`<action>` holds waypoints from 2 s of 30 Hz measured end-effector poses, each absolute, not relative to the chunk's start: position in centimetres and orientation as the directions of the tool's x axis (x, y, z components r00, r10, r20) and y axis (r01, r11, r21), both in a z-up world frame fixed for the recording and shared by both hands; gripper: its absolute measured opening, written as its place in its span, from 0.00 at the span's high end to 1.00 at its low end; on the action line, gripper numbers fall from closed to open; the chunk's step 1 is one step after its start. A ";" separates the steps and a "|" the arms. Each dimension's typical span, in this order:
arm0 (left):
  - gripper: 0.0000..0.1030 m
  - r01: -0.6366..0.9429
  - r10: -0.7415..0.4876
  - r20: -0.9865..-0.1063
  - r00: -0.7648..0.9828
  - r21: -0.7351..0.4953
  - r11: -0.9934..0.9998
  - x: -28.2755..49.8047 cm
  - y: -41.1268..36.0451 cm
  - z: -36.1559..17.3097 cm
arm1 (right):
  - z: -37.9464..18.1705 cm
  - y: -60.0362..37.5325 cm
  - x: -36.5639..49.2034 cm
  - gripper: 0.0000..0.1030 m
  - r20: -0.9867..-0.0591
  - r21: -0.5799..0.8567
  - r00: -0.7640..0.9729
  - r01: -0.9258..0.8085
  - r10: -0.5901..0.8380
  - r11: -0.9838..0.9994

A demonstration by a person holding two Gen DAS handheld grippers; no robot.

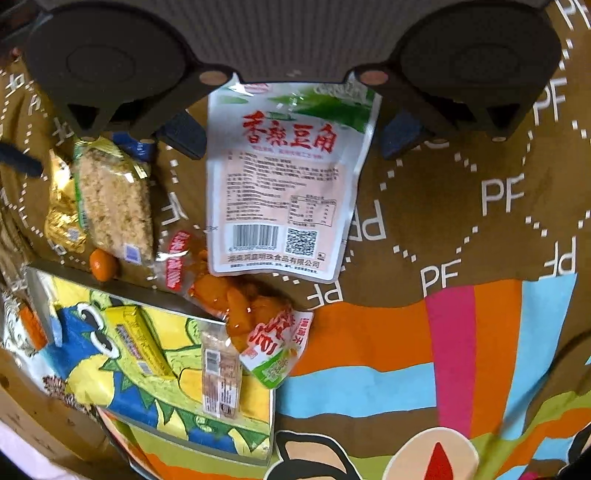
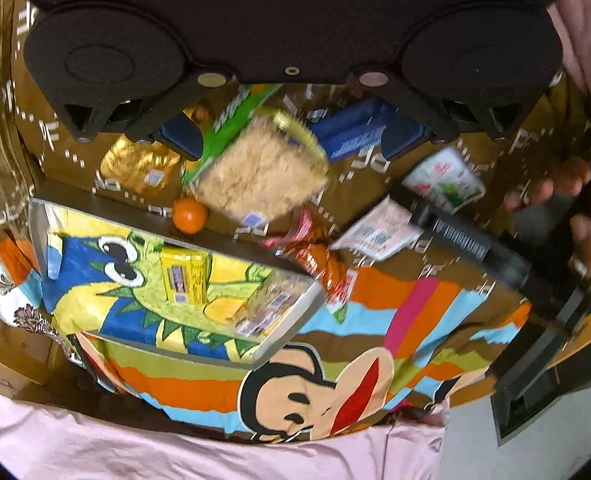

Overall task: Organize snacks
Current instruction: 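Move the left tool over the white tofu packet while the right tool grasps the puffed-rice bar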

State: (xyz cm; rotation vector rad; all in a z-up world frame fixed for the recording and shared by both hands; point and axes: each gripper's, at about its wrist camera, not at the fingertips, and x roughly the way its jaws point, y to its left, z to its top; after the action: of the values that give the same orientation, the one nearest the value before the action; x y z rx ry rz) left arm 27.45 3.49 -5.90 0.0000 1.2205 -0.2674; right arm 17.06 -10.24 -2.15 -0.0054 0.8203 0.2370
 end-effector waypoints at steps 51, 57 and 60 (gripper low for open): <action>0.00 0.348 -0.153 -0.943 0.294 -0.043 0.936 27.7 1.1 -8.1 | -4.8 -13.3 24.2 0.01 -0.768 0.481 0.507 0.053 0.391 0.875; 0.00 0.344 -0.155 -0.941 0.302 -0.044 0.938 27.7 1.1 -8.2 | -6.1 -11.9 25.4 0.00 -0.804 0.403 0.510 0.089 0.306 0.911; 0.00 0.345 -0.155 -0.937 0.313 -0.040 0.938 27.5 1.0 -8.2 | -6.5 -10.8 25.5 0.01 -0.821 0.329 0.509 0.050 0.259 0.943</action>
State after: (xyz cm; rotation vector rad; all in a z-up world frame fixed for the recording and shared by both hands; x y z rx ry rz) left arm 27.47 0.98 -8.23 0.1798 1.2098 -0.3322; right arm 25.46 -10.77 -6.52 0.3304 1.0345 0.1287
